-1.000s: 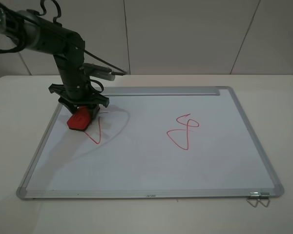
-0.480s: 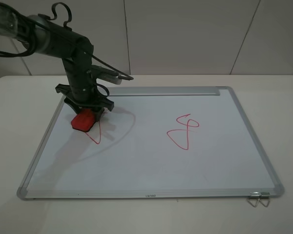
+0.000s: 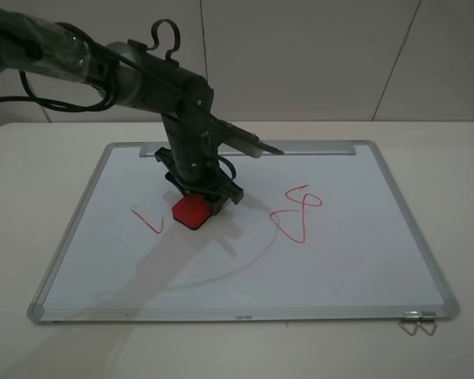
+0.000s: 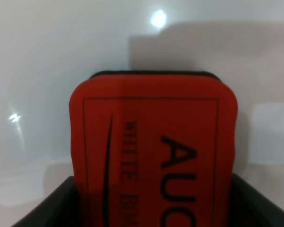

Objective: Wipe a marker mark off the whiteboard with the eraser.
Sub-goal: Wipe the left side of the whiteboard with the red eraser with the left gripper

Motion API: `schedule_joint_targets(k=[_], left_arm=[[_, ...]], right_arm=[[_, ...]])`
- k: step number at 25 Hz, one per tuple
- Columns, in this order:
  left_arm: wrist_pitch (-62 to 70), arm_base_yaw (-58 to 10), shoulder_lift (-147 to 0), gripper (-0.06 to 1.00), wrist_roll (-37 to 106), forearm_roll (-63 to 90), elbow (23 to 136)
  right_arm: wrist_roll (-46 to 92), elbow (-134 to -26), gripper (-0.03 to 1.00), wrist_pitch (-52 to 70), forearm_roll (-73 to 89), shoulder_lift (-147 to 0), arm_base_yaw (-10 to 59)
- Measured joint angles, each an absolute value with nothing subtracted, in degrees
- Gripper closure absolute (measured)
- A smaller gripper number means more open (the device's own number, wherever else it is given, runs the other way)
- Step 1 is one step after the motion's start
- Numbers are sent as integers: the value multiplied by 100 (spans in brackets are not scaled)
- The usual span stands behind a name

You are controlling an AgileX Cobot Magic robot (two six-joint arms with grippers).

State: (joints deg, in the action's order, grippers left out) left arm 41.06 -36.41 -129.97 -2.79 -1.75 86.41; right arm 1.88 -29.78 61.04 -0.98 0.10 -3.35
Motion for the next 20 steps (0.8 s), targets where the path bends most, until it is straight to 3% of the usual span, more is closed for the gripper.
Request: schedule_joint_targets(k=[12, 20], left_arm=[[3970, -3575, -12732, 37, -732, -318, 8328], [3864, -2608, -12044, 37, -796, -628, 7096]], right_arm=[[188, -2978, 26, 6104, -98, 10, -335], [188, -2978, 26, 6104, -98, 10, -335]])
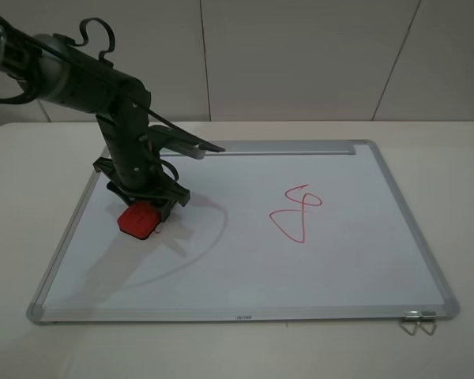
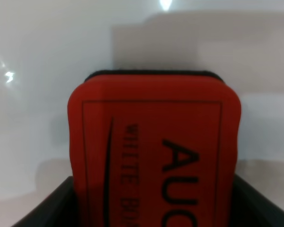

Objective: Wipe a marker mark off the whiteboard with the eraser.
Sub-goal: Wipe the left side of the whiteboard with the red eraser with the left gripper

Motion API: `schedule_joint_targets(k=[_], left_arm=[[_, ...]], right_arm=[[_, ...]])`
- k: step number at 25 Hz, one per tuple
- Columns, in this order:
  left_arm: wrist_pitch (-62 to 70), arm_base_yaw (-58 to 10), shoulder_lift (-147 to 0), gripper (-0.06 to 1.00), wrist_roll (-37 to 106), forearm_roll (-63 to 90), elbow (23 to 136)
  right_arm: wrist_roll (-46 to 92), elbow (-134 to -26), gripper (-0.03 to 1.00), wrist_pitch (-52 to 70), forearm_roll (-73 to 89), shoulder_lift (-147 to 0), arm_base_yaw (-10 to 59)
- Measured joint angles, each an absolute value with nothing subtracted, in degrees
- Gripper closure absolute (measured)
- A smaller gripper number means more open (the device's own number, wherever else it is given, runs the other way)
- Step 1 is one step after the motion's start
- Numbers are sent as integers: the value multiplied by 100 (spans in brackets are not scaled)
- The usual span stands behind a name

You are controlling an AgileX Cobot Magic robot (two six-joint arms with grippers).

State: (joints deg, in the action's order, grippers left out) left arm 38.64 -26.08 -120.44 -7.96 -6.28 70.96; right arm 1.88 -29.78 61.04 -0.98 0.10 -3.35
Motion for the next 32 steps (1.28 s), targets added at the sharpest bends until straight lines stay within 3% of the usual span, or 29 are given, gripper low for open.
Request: schedule_joint_targets(k=[5, 10, 25, 32], left_arm=[[3835, -2051, -11923, 37, -796, -771, 6832], [3771, -2087, -11906, 37, -814, -791, 6813], [3153, -4044, -12065, 37, -968, -222, 6845], [3121, -4058, -12082, 37, -968, -109, 6852]], right_arm=[[188, -2978, 26, 6104, -98, 10, -335], [188, -2978, 26, 6104, -98, 10, -335], [188, -2978, 26, 6104, -98, 10, -335], [188, -2978, 26, 6104, -98, 10, -335]])
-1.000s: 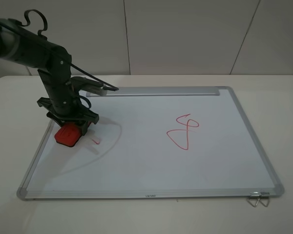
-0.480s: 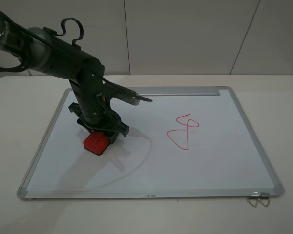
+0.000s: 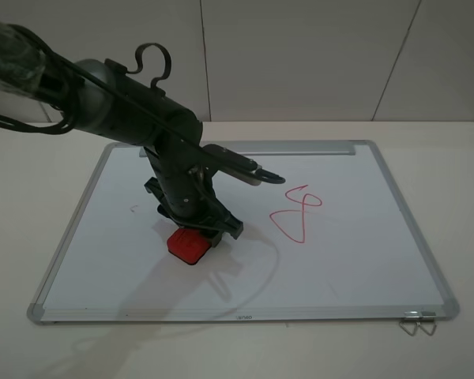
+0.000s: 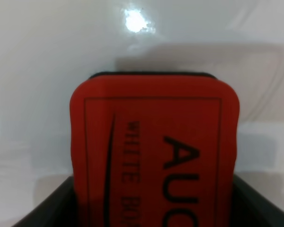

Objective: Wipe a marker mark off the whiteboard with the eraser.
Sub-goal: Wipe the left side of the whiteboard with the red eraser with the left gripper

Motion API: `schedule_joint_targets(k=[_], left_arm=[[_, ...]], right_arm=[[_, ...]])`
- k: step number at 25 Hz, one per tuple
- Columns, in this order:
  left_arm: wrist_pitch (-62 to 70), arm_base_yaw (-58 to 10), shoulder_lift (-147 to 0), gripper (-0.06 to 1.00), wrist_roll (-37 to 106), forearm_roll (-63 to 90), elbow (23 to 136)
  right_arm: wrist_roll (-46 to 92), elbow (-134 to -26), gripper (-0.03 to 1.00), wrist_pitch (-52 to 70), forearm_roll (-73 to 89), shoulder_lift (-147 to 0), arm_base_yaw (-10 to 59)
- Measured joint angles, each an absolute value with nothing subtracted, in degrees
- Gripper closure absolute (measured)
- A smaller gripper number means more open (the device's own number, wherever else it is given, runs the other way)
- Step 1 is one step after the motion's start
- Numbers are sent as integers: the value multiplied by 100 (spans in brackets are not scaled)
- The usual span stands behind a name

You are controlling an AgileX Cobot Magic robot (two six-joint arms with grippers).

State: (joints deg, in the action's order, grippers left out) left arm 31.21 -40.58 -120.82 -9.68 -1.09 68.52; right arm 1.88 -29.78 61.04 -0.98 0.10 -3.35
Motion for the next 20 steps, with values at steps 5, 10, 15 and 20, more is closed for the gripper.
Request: schedule_joint_targets(k=[5, 10, 15, 20], left_arm=[[3121, -3610, -12082, 37, -968, -128, 6856], [3117, -2842, -12082, 37, -1021, -300, 6864], [3116, -2066, -12082, 37, -1054, -722, 6871], [2985, -1684, -12082, 37, -1061, -836, 6871]], right_arm=[[188, -2978, 26, 6104, -98, 10, -335], [188, -2978, 26, 6104, -98, 10, -335], [188, -2978, 26, 6104, -98, 10, -335], [188, -2978, 26, 6104, -98, 10, -335]])
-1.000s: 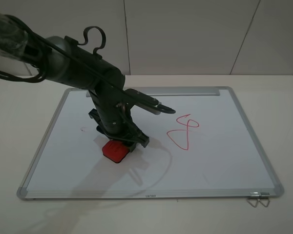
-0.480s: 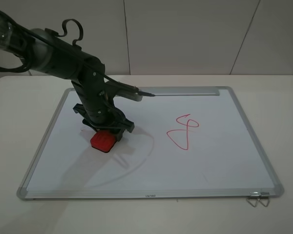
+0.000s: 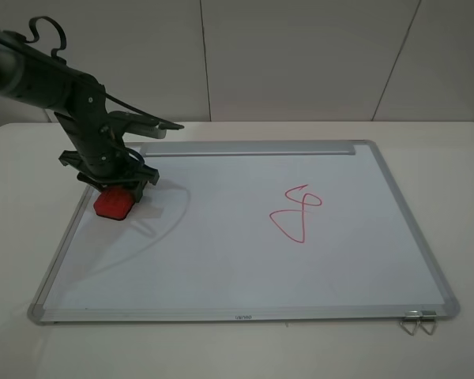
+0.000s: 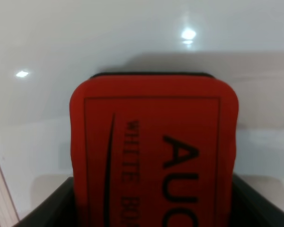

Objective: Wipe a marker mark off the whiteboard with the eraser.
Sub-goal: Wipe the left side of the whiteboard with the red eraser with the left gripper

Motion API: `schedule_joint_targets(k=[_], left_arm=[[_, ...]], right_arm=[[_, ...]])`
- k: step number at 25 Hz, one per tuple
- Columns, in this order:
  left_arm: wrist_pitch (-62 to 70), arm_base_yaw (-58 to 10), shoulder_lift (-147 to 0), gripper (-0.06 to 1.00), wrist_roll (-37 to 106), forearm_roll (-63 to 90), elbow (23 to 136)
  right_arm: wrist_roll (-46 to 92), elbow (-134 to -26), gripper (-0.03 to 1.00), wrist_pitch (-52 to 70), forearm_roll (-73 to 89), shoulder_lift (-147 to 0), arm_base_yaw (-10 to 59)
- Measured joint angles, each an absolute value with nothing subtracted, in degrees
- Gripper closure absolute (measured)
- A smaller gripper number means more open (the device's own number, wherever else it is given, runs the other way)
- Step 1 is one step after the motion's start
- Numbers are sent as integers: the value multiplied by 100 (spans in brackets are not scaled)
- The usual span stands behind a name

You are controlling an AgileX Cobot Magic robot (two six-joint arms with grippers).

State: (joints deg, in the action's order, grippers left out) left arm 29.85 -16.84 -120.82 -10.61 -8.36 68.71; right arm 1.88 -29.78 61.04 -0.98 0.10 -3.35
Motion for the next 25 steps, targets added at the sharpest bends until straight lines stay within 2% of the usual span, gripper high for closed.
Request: schedule_joint_targets(k=[8, 20, 25], left_arm=[[2711, -1813, -12135, 37, -1056, -782, 6871], [1957, -3378, -12371, 37, -883, -172, 6973], [2042, -3463, -12284, 37, -844, -130, 6973]], right_arm=[[188, -2978, 26, 6104, -98, 10, -335], [188, -2978, 26, 6104, -98, 10, -335], [188, -2978, 26, 6104, -98, 10, -335]])
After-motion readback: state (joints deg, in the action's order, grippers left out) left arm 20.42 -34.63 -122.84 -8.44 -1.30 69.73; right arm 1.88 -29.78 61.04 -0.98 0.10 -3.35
